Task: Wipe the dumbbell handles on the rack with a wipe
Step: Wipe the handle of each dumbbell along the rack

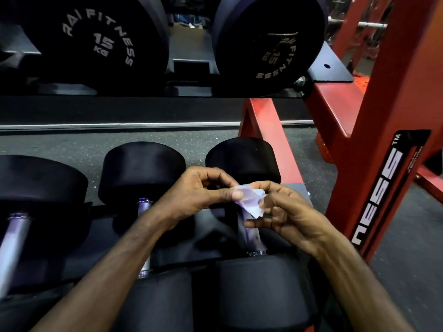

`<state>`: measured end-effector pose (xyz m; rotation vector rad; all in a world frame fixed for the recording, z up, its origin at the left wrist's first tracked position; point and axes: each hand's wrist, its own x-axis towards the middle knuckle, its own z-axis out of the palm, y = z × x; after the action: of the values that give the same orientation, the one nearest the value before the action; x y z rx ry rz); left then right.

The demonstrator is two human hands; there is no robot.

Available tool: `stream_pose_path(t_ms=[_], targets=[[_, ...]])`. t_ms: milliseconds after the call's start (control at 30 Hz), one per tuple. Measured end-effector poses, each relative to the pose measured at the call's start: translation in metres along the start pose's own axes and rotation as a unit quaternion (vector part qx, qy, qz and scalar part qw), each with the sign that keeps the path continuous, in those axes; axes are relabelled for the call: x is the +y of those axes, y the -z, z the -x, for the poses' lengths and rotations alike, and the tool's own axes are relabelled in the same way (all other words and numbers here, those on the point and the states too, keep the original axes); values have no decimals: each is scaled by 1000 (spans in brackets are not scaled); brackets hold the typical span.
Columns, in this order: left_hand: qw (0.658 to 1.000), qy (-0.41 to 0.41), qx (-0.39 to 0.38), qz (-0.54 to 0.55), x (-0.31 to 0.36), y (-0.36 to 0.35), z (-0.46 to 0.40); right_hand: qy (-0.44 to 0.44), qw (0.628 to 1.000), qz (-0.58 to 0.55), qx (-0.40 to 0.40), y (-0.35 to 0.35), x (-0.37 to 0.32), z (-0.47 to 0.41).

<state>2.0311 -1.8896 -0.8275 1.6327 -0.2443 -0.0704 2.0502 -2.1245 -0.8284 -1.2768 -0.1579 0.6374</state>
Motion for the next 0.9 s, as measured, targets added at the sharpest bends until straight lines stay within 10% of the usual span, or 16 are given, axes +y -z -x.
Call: stream_pose_path(t_ms=[300,600,900], targets=[[994,47,28,96,1,2,0,81,980,181,-8,9,0,0],[985,-76,69,-137,-3,-7,-3,183,945,264,56,-18,13,-10],[983,35,179,-27,-5,6,1,226,956,187,15,-32,15,-11]])
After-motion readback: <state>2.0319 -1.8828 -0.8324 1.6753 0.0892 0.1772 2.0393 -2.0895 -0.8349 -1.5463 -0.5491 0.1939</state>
